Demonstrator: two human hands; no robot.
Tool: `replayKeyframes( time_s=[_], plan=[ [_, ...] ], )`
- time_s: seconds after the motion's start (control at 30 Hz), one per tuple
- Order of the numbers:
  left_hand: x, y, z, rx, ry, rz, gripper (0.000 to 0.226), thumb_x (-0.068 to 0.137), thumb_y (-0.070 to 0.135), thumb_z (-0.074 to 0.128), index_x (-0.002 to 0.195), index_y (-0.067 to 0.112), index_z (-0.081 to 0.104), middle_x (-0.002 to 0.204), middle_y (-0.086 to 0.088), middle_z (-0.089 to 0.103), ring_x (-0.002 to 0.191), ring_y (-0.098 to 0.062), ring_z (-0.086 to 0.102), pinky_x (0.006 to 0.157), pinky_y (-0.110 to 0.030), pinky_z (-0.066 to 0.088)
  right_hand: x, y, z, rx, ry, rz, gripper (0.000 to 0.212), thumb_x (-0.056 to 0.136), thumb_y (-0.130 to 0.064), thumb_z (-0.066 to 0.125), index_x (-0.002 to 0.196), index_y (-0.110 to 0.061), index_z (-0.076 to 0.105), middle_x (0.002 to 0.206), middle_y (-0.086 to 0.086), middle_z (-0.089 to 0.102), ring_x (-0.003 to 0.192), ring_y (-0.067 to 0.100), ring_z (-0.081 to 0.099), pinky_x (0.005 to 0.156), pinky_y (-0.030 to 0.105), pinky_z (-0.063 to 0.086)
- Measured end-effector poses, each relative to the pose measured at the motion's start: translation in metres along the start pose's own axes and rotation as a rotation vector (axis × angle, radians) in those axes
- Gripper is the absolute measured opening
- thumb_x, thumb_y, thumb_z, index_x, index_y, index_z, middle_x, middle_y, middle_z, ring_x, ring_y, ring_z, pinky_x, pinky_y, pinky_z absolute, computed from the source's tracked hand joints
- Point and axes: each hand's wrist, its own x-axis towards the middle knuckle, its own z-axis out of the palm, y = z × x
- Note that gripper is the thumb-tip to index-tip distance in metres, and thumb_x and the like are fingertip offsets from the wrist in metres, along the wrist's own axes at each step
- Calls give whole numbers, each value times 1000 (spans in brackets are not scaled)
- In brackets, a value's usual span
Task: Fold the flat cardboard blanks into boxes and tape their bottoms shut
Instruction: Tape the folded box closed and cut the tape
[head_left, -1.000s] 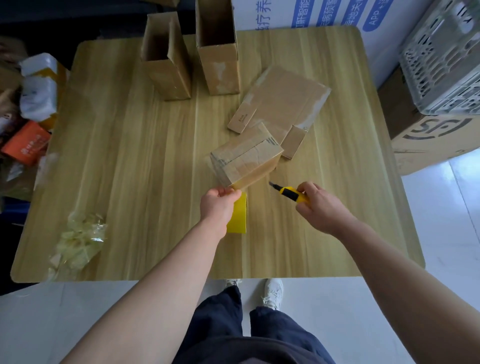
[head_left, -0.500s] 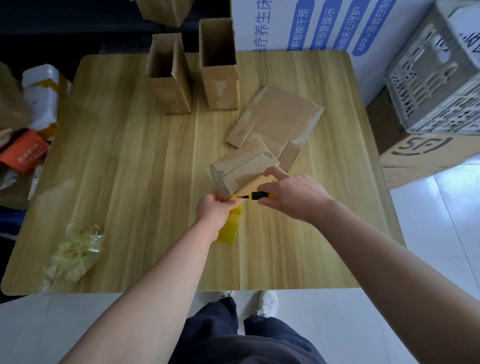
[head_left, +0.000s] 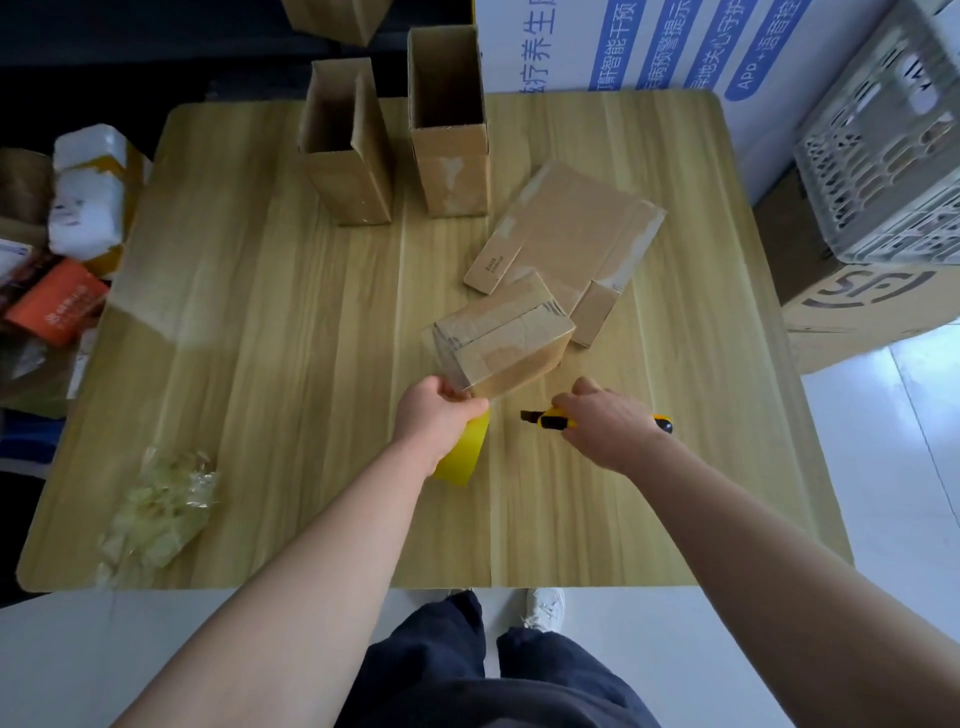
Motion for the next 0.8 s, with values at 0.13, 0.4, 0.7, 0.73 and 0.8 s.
replayKeyframes(
  time_s=[0.13,0.4,0.7,0.73,0.8],
  plan=[
    [5,-2,1,26,28,12,25,74,27,81,80,21,58,84,5,61,84,-22,59,72,-29,41,4,4,47,168,21,114,49,95,-9,42,140,-27,37,117,9,46,102,31,53,69,34,40],
    [9,-2,3,-11,36,-19,27,73,25,83,72,25,55,80,6,62,87,-25,62,76,-33,47,2,-27,2,440,864,-146,44,85,-2,61,128,-10,57,136,17,46,94,30,58,76,34,49],
    [6,-9,-2,153,51,-2,24,69,20,85,71,18,61,86,-4,70,81,-24,64,74,-30,49,15,-32,-8,346,723,-291,36,89,-9,61,122,-18,68,137,13,55,89,36,66,78,42,56],
    [2,-18,-6,188,66,-23,24,71,19,84,69,18,60,84,-5,69,80,-24,63,71,-28,46,14,-33,-10,344,716,-284,36,89,-8,61,123,-19,67,138,12,54,90,36,65,80,42,55],
    [-7,-36,-12,171,99,-51,24,74,17,81,67,16,59,79,-4,66,78,-23,61,68,-25,41,14,-34,-11,351,705,-269,36,91,-7,60,124,-20,67,140,12,53,92,36,65,82,42,54]
  ],
)
